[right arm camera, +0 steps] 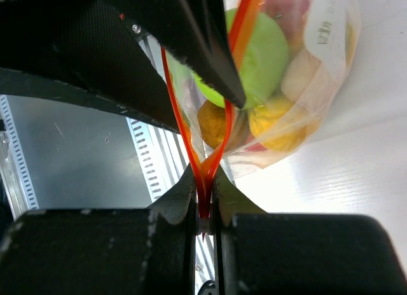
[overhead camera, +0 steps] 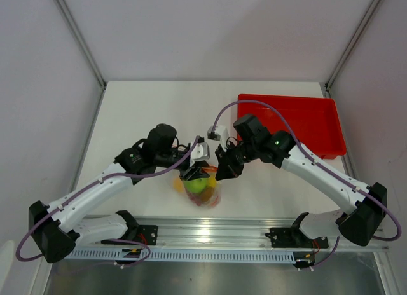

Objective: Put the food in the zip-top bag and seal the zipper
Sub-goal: Adjust the zipper food storage bag at the center of the board, then zip the zipper food storage bag at the center of the board.

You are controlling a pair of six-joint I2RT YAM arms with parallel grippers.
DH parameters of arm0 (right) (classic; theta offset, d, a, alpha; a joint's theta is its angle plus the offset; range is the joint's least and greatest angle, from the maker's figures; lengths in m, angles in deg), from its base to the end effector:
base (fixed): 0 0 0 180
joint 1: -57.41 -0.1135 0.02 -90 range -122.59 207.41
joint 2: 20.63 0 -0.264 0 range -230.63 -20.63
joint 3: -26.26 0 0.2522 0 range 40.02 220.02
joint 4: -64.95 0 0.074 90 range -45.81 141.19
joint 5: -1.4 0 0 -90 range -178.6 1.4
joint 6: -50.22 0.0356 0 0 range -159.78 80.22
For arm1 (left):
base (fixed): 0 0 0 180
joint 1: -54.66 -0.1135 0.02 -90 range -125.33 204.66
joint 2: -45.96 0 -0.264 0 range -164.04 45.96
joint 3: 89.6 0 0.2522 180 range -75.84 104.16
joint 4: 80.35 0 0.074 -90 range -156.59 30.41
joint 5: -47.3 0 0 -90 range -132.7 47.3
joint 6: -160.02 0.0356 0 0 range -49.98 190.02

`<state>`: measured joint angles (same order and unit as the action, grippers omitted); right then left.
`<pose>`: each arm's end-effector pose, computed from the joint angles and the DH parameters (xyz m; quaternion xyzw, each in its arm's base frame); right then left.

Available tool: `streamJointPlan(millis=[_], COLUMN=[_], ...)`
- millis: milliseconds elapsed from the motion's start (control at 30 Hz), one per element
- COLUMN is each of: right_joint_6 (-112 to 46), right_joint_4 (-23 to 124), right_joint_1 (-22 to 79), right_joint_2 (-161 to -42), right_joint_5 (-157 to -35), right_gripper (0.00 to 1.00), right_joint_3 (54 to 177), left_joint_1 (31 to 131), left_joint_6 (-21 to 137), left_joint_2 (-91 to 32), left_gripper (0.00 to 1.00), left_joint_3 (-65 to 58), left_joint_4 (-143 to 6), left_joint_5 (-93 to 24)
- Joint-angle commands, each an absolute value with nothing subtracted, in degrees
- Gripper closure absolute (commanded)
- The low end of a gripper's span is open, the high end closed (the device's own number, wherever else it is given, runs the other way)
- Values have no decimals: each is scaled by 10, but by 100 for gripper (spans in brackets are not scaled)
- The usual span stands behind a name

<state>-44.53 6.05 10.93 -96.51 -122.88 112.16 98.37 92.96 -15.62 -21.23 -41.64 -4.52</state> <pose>0.1727 0.2110 0.3355 -0.4801 0.7620 0.3774 0.2153 0.1520 -0.1758 0.3216 0.5866 0.6031 -0.3639 0.3997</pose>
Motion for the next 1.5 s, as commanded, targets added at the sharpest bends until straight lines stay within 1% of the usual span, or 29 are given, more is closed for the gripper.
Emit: streamJointPlan(millis=[0, 33, 67, 100, 167, 200, 233, 267, 400, 433, 500, 533, 600, 667, 800, 867, 900, 933, 967, 1000, 1100, 1400, 1467], right_joint_6=[-455, -454, -454, -453, -451, -450, -450, -449, -443, -431, -422, -410, -396, -355, -318, -292, -286, -280, -270, -268, -264, -257, -255], right_joint_4=[76, 76, 77, 77, 79, 79, 79, 79, 87, 92, 94, 96, 102, 123, 207, 248, 293, 319, 341, 374, 409, 528, 538], right_joint_1=[113, 112, 113, 113, 112, 113, 113, 114, 114, 116, 119, 120, 125, 136, 163, 176, 186, 189, 192, 194, 192, 194, 194], right_joint_2=[-946, -946, -947, -949, -949, -947, -948, -949, -951, -949, -946, -939, -929, -904, -852, -820, -810, -803, -794, -792, -795, -799, -804], right_joint_5=[-1216, -1213, -1211, -1209, -1195, -1192, -1189, -1183, -1157, -1142, -1108, -1094, -1047, -1028, -1054, -1097, -1114, -1158, -1178, -1193, -1222, -1259, -1266], right_gripper=[100, 100, 100, 100, 90, 89, 85, 81, 60, 44, 27, 1, 0, 1, 1, 1, 2, 6, 10, 17, 25, 34, 42], right_joint_3=[1154, 1155, 1156, 1158, 1159, 1157, 1157, 1158, 1157, 1157, 1160, 1162, 1161, 1147, 1090, 1037, 1018, 997, 966, 955, 931, 873, 866], left_joint_1=[982, 982, 982, 981, 982, 982, 982, 981, 982, 981, 982, 982, 981, 981, 981, 982, 981, 982, 981, 982, 982, 981, 982], left_joint_6=[916, 909, 903, 890, 881, 868, 863, 857, 824, 820, 804, 799, 780, 753, 710, 682, 676, 672, 670, 669, 668, 669, 670], left_joint_2=[-161, -162, -163, -165, -168, -171, -171, -172, -169, -168, -164, -157, -151, -142, -130, -123, -122, -121, -120, -120, -120, -116, -116], left_gripper=[60, 67, 70, 77, 84, 92, 97, 99, 100, 99, 100, 99, 99, 100, 99, 100, 99, 99, 99, 99, 99, 99, 99], left_joint_3=[-186, -185, -184, -178, -175, -175, -171, -170, -174, -175, -174, -174, -175, -172, -172, -172, -175, -175, -177, -177, -176, -180, -180], left_joint_4=[-393, -393, -394, -393, -385, -382, -378, -376, -384, -386, -390, -391, -398, -403, -413, -417, -421, -422, -422, -422, -419, -415, -413], left_joint_5=[-43, -49, -66, -74, -84, -90, -96, -97, -102, -106, -124, -128, -147, -164, -195, -216, -220, -223, -218, -214, -211, -197, -196])
